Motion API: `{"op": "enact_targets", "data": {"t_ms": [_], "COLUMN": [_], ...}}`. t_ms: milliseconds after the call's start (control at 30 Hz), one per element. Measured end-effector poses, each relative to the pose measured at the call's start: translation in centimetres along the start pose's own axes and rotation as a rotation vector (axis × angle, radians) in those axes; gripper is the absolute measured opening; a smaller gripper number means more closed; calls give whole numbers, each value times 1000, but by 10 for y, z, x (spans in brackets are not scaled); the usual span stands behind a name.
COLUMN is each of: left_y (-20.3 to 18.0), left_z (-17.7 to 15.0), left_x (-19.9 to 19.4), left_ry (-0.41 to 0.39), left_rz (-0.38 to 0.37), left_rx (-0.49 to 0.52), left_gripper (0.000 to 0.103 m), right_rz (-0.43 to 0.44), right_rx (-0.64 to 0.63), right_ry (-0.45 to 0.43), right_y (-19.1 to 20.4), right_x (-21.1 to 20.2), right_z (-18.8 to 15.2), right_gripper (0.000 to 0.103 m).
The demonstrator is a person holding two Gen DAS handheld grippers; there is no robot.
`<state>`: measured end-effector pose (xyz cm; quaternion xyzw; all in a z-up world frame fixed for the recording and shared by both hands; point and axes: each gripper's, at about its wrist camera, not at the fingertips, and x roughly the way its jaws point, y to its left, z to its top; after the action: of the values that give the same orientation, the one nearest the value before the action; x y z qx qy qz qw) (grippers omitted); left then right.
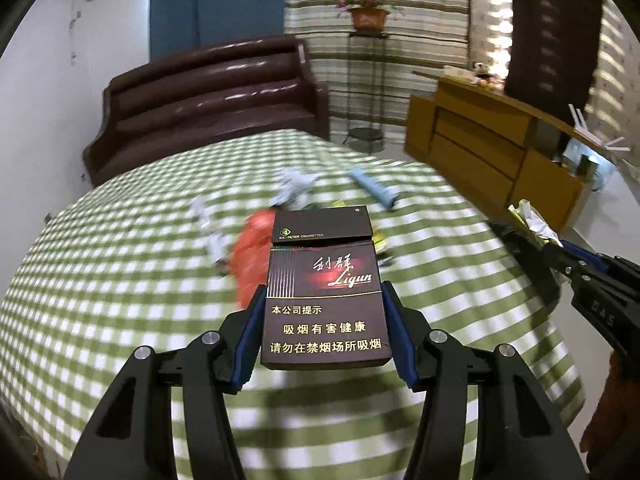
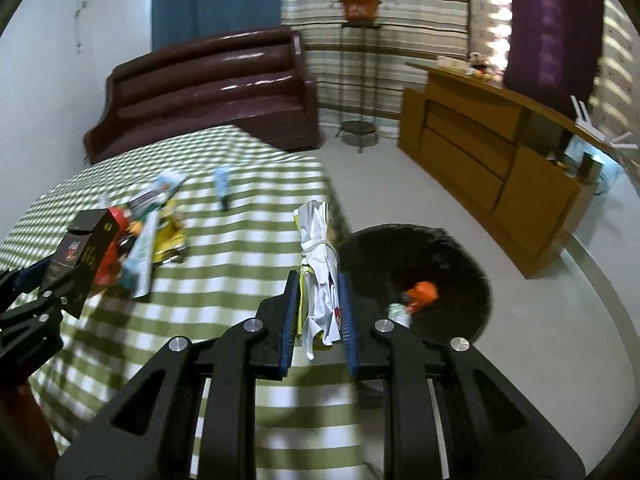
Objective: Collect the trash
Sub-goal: 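Carry the cigarette box and white wrapper over the trash bin with both tools, then open the right tool over the bin while the left tool releases the box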
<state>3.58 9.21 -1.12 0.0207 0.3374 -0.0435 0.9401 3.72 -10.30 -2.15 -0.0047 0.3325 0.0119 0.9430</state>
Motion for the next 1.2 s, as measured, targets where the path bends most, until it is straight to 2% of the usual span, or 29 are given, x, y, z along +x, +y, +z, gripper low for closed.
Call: {"op": "enact_targets", "data": {"t_ms": [267,533,833,1200], "left_y": [-60,-115,-155,-180], "left_z": [23,36,47,56], "left_x": [16,49,82,108], "left_ry": [-31,-19,10,58], "left_rz": [-89,-148,-164,-140], "left_rx": [76,152,207,225], "left_gripper": [54,55,55,55], "right_rz": [-67,-93,-98,-93], "right_rx": [65,111,157,187], "right_ry": [-22,-25,-3,17], "right_y": [-51,-84,-115,-135], "right_x": [5,18,43,71], "right_z": [8,11,12,14], "right_gripper": [19,19,19,23]}}
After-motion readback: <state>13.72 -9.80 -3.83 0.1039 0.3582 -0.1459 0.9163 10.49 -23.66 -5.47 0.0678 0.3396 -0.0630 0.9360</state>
